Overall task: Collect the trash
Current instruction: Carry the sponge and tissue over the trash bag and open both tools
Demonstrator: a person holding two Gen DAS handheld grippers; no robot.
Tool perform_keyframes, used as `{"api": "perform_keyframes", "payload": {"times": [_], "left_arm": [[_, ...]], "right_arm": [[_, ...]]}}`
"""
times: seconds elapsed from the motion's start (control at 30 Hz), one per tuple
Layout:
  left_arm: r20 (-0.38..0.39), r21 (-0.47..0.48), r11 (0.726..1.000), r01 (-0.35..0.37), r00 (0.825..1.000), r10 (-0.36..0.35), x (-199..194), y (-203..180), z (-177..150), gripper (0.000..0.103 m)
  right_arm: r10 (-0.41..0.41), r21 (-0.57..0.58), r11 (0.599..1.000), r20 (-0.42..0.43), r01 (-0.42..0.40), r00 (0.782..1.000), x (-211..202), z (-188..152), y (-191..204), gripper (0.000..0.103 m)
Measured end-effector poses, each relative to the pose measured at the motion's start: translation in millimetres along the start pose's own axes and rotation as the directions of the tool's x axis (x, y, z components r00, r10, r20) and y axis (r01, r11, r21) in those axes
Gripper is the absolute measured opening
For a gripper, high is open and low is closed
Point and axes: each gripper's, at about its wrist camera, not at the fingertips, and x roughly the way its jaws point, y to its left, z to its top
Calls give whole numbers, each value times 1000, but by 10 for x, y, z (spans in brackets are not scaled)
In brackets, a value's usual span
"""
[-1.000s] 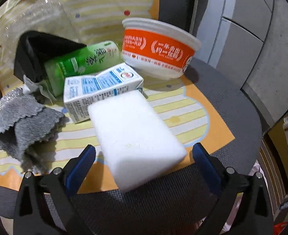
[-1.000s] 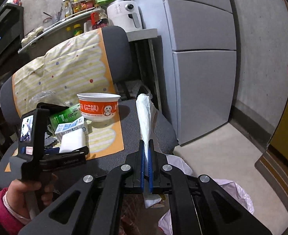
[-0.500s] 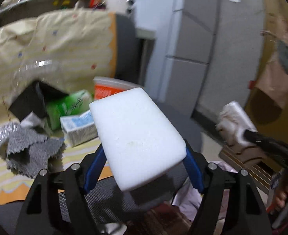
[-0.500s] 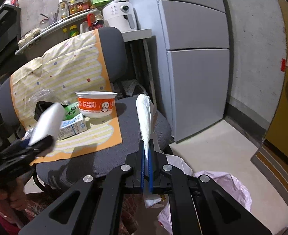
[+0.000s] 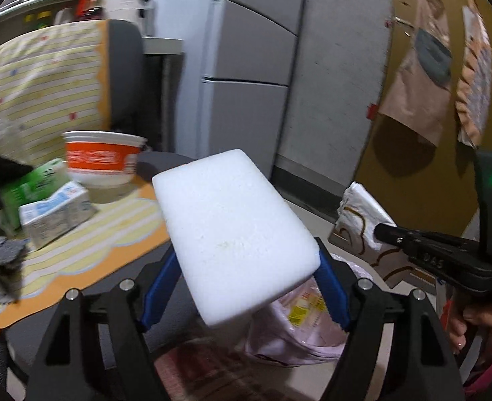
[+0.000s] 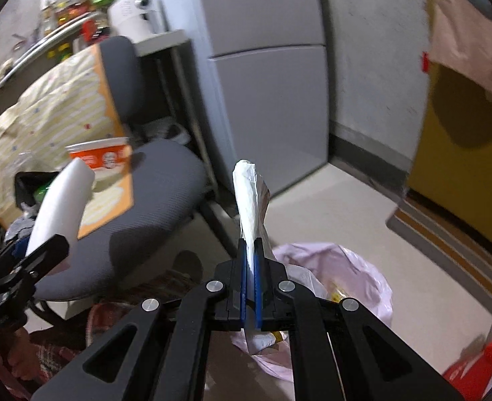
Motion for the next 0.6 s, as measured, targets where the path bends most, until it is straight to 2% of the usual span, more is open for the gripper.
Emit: {"api": "perform_keyframes", "payload": {"times": [0.23, 0.3, 0.37, 0.4, 0.6], "left_arm": [[-79, 50, 997, 50, 996, -46, 361, -297, -62, 75], [-102, 56, 997, 54, 994, -49, 450, -346, -87, 75], [-115, 63, 997, 54, 992, -46, 503, -385, -98, 75], [-122, 68, 996, 55, 991, -46, 529, -401, -102, 75], [-139, 86, 994, 68, 989, -55, 580, -460, -104, 75]], "right_arm": [[-33, 100, 994, -86, 41, 996, 332, -243, -490, 9], [-38, 123, 991, -117, 52, 992, 432, -284, -579, 15], [-40, 154, 986, -140, 61, 989, 515, -330, -685, 28], [-40, 162, 985, -147, 64, 988, 542, -341, -716, 29], [-49, 168, 984, -95, 65, 994, 424, -258, -751, 29]]}}
